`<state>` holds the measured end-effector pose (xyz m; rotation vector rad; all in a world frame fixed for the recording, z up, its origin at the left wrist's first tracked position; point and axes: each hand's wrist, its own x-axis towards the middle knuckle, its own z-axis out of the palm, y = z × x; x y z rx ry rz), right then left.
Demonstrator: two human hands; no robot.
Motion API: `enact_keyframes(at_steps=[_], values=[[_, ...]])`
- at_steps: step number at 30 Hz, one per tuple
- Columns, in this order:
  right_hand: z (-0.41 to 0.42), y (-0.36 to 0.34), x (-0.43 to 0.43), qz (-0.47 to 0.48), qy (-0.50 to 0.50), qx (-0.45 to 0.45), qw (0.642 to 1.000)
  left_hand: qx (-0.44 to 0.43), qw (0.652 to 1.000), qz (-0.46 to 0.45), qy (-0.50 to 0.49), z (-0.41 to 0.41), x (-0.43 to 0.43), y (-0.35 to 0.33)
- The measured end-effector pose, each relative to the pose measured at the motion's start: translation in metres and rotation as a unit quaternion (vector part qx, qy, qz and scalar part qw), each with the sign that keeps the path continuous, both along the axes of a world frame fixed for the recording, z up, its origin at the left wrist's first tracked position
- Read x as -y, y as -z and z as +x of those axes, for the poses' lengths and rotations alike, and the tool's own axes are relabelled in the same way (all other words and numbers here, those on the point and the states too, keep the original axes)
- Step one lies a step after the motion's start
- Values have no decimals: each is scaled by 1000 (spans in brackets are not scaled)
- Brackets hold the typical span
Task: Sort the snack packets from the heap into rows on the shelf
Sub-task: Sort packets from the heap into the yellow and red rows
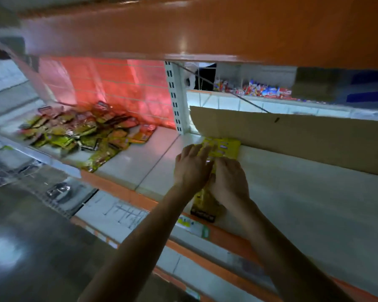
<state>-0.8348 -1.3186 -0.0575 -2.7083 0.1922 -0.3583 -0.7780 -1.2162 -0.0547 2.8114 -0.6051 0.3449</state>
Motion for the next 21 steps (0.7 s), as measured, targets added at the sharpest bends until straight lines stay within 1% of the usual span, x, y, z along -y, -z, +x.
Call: enact_keyframes(at_steps=[5, 10, 17, 21], values=[[55, 2, -76, -8, -25, 16, 1000, -3, 999, 15, -37, 45, -81, 5], [96, 6, -132, 0, -74, -10, 997, -34, 993, 34, -109, 86, -150, 11], [162, 15, -170, -22, -116, -48, 992, -107, 972, 23, -209, 117, -210, 22], [202, 23, -183, -29, -132, -55, 989, -141, 953, 13, -269, 129, -233, 23]])
